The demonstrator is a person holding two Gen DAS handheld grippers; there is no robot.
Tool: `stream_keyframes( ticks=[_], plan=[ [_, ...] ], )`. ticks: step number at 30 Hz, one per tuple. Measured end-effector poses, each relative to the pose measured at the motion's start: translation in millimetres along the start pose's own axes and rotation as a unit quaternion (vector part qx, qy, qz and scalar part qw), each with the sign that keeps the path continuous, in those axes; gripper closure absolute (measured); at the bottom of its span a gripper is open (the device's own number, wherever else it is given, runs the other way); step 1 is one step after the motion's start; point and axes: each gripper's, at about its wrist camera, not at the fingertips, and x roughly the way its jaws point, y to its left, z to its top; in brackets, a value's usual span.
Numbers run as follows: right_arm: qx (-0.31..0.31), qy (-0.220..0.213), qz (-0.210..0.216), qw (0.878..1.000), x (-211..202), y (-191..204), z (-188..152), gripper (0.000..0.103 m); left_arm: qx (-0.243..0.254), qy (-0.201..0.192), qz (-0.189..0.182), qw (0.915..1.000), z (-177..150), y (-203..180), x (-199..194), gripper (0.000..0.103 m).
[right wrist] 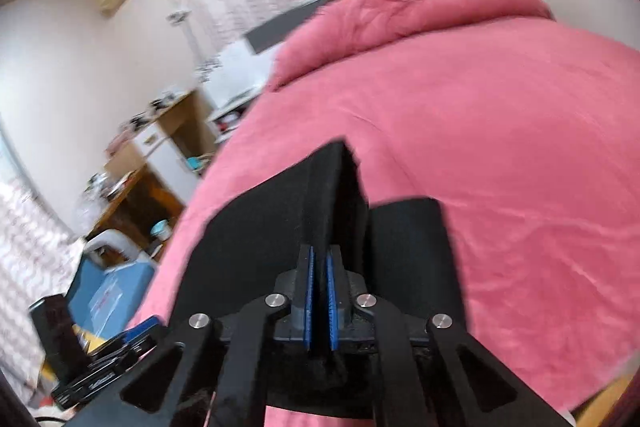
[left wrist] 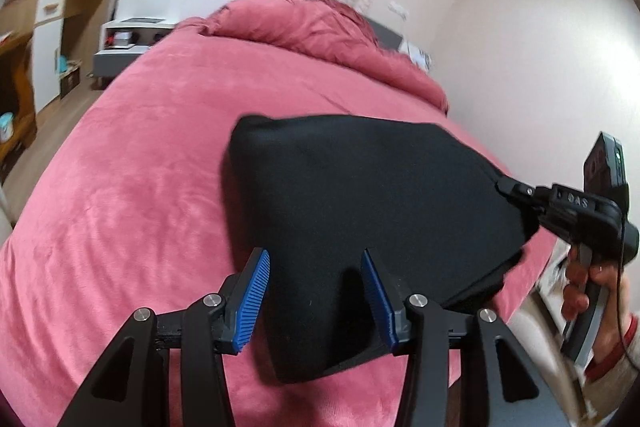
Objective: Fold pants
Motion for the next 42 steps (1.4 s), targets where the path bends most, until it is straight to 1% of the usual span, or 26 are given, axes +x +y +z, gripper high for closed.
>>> stream_keyframes(
  ticks=[1, 3, 4, 6, 8, 9, 10, 11, 13, 16, 18, 19, 20, 22, 24, 25, 26, 28, 29, 31, 32, 34, 36, 38, 40, 42],
  plan=[
    [0.016, 0.006, -0.012, 1.000, 1.5, -12.9, -5.6, 0.102, 0.007, 0.012, 0.001, 0.9999, -1.9, -2.9, 5.1, 0.054],
    [0.039, 0.030, -0.028, 0.998, 11.4, -41.1, -19.6, 0.102, 0.019, 0.023, 0.010, 0.9995, -7.4, -6.8, 13.4, 0.052],
    [0.056, 0.045, -0.022, 0.997, 17.8, -48.0, -27.4, 0.102, 0.024, 0.027, 0.009, 0.9993, -9.3, -7.8, 15.7, 0.051],
    [0.089, 0.060, 0.011, 0.994, 23.7, -58.3, -37.3, 0.100, 0.031, 0.026, 0.018, 0.9990, -12.0, -8.3, 16.6, 0.049],
    [0.112, 0.042, 0.048, 0.992, 19.7, -63.6, -37.4, 0.092, 0.032, 0.025, 0.019, 0.9990, -13.4, -5.0, 15.9, 0.049],
    [0.121, 0.031, 0.068, 0.990, 17.3, -65.5, -33.2, 0.083, 0.028, 0.027, 0.018, 0.9991, -14.6, -2.0, 16.2, 0.047],
    [0.123, 0.026, 0.070, 0.990, 17.7, -66.8, -30.6, 0.047, 0.025, 0.029, 0.020, 0.9991, -16.6, -0.1, 16.6, 0.045],
    [0.126, 0.022, 0.069, 0.989, 18.8, -66.3, -26.2, 0.021, 0.020, 0.032, 0.022, 0.9990, -18.6, 3.2, 17.5, 0.044],
    [0.133, 0.033, 0.093, 0.986, 29.4, -66.9, -19.5, 0.021, 0.006, 0.043, 0.021, 0.9988, -23.6, 10.0, 19.7, 0.040],
    [0.130, 0.069, 0.104, 0.984, 55.0, -63.5, -11.5, 0.021, -0.025, 0.055, 0.010, 0.9981, -28.3, 19.5, 21.3, 0.038],
    [0.127, 0.077, 0.116, 0.982, 67.1, -60.1, -12.4, 0.027, -0.027, 0.055, 0.008, 0.9981, -28.2, 20.2, 21.1, 0.038],
    [0.131, 0.085, 0.130, 0.979, 73.0, -61.1, -15.2, 0.033, -0.021, 0.054, 0.012, 0.9982, -28.0, 18.7, 21.0, 0.038],
    [0.131, 0.093, 0.134, 0.978, 76.0, -58.7, -16.7, 0.042, -0.017, 0.053, 0.015, 0.9983, -27.9, 17.4, 20.6, 0.038],
    [0.099, 0.107, 0.136, 0.980, 80.6, -43.1, -20.2, 0.051, -0.011, 0.047, 0.021, 0.9986, -25.7, 14.8, 17.2, 0.038],
    [0.057, 0.120, 0.140, 0.981, 81.9, -26.3, -27.2, 0.054, -0.003, 0.031, 0.033, 0.9990, -23.3, 12.2, 11.8, 0.038],
    [0.041, 0.132, 0.144, 0.980, 83.2, -24.2, -32.7, 0.060, -0.003, 0.026, 0.035, 0.9990, -22.2, 12.1, 10.5, 0.038],
    [0.031, 0.140, 0.138, 0.980, 85.6, -19.8, -37.2, 0.070, -0.006, 0.027, 0.034, 0.9990, -21.2, 12.5, 11.3, 0.038],
    [0.018, 0.132, 0.105, 0.986, 88.4, -10.7, -40.6, 0.079, -0.014, 0.038, 0.032, 0.9987, -19.8, 14.9, 15.5, 0.038],
    [0.016, 0.123, 0.096, 0.988, 85.2, -6.5, -40.1, 0.081, -0.018, 0.040, 0.032, 0.9986, -18.8, 15.3, 16.3, 0.038],
    [-0.003, 0.092, 0.076, 0.993, 70.9, 4.4, -35.4, 0.082, -0.013, 0.035, 0.039, 0.9985, -13.5, 12.0, 12.7, 0.039],
    [-0.016, 0.077, 0.069, 0.995, 61.4, 10.0, -32.4, 0.082, -0.004, 0.026, 0.044, 0.9987, -9.9, 7.8, 8.8, 0.041],
    [-0.043, 0.039, 0.060, 0.997, 36.8, 18.5, -26.5, 0.082, 0.017, 0.004, 0.038, 0.9991, -2.4, -2.8, 0.6, 0.041],
    [-0.054, 0.015, 0.049, 0.997, 18.6, 19.0, -24.2, 0.082, 0.036, 0.001, 0.034, 0.9988, 3.9, -11.8, 1.2, 0.041],
    [-0.045, 0.013, 0.038, 0.998, 14.5, 10.8, -25.2, 0.082, 0.043, 0.013, 0.036, 0.9984, 4.8, -17.2, 9.4, 0.041],
    [-0.030, 0.023, 0.020, 0.999, 19.1, -3.5, -30.1, 0.082, 0.040, 0.042, 0.033, 0.9978, -0.1, -17.8, 26.2, 0.040],
    [-0.003, 0.049, 0.004, 0.999, 33.3, -23.7, -41.6, 0.073, 0.039, 0.060, 0.033, 0.9969, -7.3, -16.7, 36.1, 0.039]
  ],
)
